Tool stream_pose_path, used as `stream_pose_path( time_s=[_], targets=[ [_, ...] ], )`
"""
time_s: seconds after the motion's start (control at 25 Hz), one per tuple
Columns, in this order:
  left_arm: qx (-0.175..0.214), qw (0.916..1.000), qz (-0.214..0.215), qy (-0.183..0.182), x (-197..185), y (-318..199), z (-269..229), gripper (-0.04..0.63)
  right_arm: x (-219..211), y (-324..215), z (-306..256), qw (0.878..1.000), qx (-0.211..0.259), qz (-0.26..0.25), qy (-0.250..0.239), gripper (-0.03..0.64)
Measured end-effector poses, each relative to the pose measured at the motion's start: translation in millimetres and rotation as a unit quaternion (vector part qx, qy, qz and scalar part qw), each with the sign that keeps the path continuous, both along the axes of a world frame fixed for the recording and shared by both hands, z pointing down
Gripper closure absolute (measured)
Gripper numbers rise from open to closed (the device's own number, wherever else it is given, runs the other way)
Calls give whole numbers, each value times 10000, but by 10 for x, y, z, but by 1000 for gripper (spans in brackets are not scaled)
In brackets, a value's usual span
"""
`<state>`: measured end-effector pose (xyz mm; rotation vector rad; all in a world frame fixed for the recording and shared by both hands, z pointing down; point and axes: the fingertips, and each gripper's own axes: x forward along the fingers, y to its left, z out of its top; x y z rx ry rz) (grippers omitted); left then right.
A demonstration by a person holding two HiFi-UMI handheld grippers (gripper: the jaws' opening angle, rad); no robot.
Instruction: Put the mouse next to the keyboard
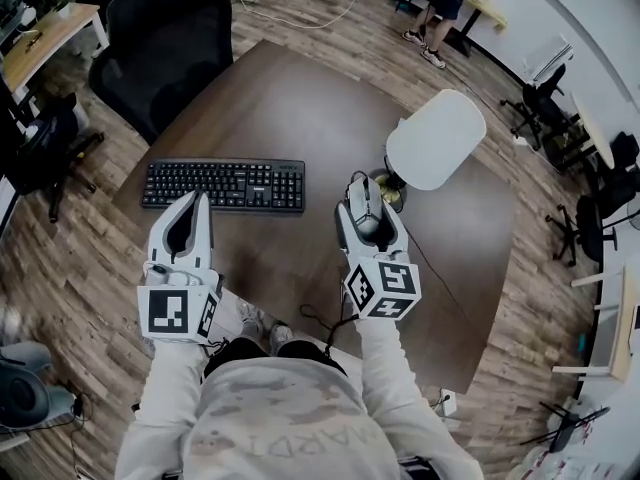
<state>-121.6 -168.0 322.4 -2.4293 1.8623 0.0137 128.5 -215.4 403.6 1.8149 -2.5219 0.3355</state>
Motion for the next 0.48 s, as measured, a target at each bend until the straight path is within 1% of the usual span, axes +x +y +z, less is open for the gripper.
stream_pose_path(
  time_s=[0.48],
  targets=[
    [-290,9992,271,45,-165,-572,225,589,-59,-485,527,9969,-683,381,60,305]
  ],
)
